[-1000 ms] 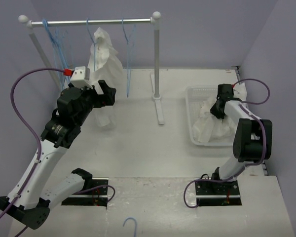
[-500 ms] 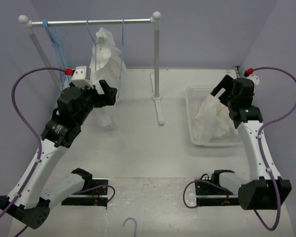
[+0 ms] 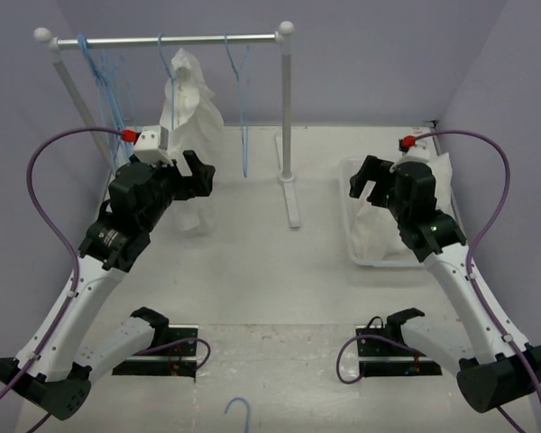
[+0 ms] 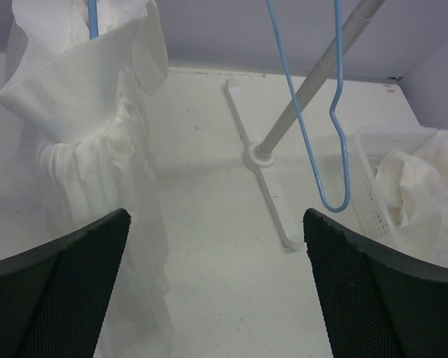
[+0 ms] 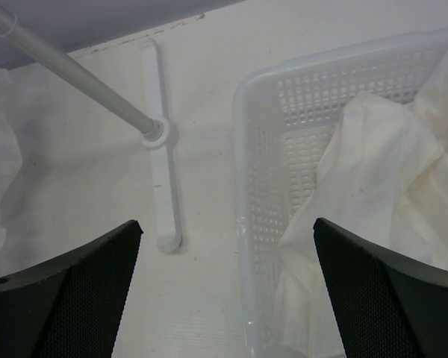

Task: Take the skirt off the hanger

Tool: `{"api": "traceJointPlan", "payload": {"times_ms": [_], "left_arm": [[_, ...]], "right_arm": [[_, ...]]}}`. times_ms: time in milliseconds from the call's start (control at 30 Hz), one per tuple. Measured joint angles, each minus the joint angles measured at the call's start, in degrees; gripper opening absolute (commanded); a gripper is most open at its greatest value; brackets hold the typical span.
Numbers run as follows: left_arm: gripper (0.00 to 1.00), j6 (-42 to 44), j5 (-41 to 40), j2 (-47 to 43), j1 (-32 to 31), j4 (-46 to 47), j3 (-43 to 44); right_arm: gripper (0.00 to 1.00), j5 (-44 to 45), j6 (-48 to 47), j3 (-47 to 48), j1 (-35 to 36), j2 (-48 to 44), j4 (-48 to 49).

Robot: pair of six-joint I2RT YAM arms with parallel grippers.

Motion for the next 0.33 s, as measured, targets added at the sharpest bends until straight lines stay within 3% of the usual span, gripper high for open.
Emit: {"api": "traceJointPlan", "payload": {"times_ms": [333], "left_arm": [[1.00, -0.5, -0.4, -1.1, 0.0, -0.3, -1.5]], "right_arm": [[0.99, 2.0, 0.7, -0.5, 0.0, -0.4, 0.2]]}}
